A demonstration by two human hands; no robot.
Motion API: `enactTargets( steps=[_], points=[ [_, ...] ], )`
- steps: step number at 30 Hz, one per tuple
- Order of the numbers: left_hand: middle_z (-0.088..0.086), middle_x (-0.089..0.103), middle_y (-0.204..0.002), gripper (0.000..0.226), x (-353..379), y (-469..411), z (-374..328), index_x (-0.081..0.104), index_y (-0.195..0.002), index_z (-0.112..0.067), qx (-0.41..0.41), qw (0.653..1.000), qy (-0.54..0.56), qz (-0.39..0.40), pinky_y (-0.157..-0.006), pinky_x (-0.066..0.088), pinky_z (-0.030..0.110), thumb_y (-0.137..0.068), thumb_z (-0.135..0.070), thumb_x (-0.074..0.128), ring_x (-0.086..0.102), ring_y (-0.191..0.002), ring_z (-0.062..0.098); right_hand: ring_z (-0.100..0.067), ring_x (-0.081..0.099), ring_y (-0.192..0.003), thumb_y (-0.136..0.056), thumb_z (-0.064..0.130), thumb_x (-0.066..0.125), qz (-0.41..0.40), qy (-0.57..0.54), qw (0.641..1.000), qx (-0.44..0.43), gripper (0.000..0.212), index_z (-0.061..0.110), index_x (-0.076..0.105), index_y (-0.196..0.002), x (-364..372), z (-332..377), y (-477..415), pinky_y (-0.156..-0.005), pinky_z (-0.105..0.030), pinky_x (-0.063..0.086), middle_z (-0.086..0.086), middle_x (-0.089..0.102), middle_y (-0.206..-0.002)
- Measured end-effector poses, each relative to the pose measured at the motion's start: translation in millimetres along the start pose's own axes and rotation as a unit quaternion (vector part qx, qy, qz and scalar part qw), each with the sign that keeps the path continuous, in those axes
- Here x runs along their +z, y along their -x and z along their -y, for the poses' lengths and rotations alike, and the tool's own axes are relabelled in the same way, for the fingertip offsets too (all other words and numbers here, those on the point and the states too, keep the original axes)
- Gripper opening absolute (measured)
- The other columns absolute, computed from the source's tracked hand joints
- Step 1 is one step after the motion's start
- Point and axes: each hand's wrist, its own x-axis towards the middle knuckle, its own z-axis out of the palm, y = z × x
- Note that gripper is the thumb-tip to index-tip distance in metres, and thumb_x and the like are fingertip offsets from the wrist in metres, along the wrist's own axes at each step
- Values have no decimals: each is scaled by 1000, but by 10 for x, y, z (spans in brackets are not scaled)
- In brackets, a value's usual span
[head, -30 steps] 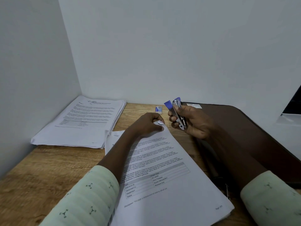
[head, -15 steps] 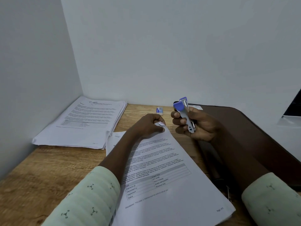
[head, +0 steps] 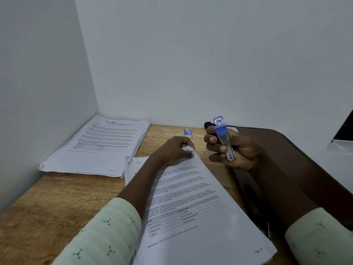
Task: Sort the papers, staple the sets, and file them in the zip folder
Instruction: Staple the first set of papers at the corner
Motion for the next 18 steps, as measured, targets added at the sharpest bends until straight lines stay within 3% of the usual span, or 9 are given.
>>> enactTargets(
  steps=[9,13,15,18],
  points=[
    [-2,66,-85,11,7,-1,-16,68,-94,-13,-4,1000,-8,-1,-77,45,31,-84,-8,71,59,-84,15,-20,63,-83,-103,7,37,-20,11,1000,18,20,-1,54,-112,-18,2,8,-77,-33,50,-16,57,-107],
    [-4,65,-82,11,10,-17,5,67,-91,-15,-1,1000,-13,-3,-76,43,30,-84,-8,71,58,-81,14,-24,63,-83,-98,6,2,-54,-1,998,22,52,-3,51,-111,-67,-53,13,-79,-37,51,-20,56,-108],
    [-4,66,-82,11,7,-25,18,68,-91,-15,1,1000,-14,-5,-76,44,30,-83,-9,72,59,-81,14,-24,63,-83,-99,4,10,-24,1,1000,21,44,-3,51,-111,-109,-44,-4,-79,-37,51,-20,55,-108],
    [-6,66,-80,14,12,-29,35,71,-96,-10,2,1000,-14,-9,-74,42,29,-83,-9,72,58,-76,10,-19,63,-82,-101,5,41,38,17,998,38,18,1,56,-111,-96,-10,-5,-77,-31,49,-15,59,-108]
  ],
)
